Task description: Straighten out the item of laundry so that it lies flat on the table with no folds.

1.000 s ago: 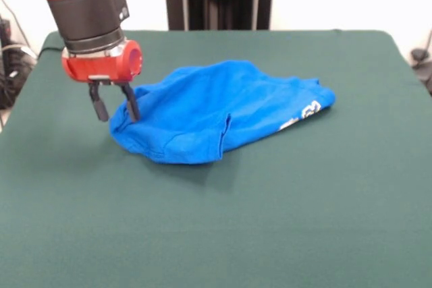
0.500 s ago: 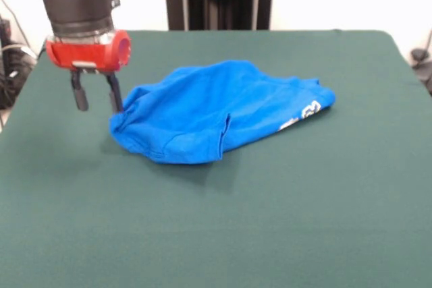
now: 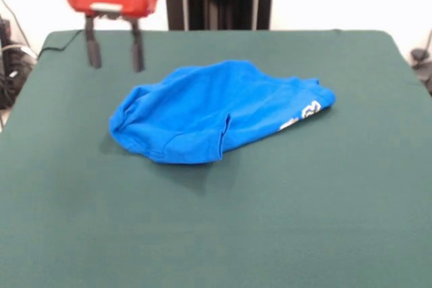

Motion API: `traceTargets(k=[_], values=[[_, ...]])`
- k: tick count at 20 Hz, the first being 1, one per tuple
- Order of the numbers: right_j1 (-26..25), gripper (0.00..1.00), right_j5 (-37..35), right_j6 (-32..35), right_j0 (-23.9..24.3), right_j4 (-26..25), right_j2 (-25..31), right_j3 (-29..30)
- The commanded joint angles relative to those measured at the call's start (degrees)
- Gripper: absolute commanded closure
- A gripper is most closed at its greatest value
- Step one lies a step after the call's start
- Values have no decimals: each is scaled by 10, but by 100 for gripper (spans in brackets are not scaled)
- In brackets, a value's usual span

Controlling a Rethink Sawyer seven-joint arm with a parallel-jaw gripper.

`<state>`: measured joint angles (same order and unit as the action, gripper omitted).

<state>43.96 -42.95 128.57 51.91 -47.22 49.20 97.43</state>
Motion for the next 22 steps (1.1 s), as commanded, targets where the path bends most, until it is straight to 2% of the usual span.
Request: traceTargets(k=[1,5,13,18,22], values=[[12,0,-9,91,-86,48,-62,70],[-5,0,21,109,-122,45,-96,65],[-23,0,75,195,-214,58,-184,60],[-44,0,113,305,-308,39,-300,30],[-73,0,152,365,-374,38,-383,1]])
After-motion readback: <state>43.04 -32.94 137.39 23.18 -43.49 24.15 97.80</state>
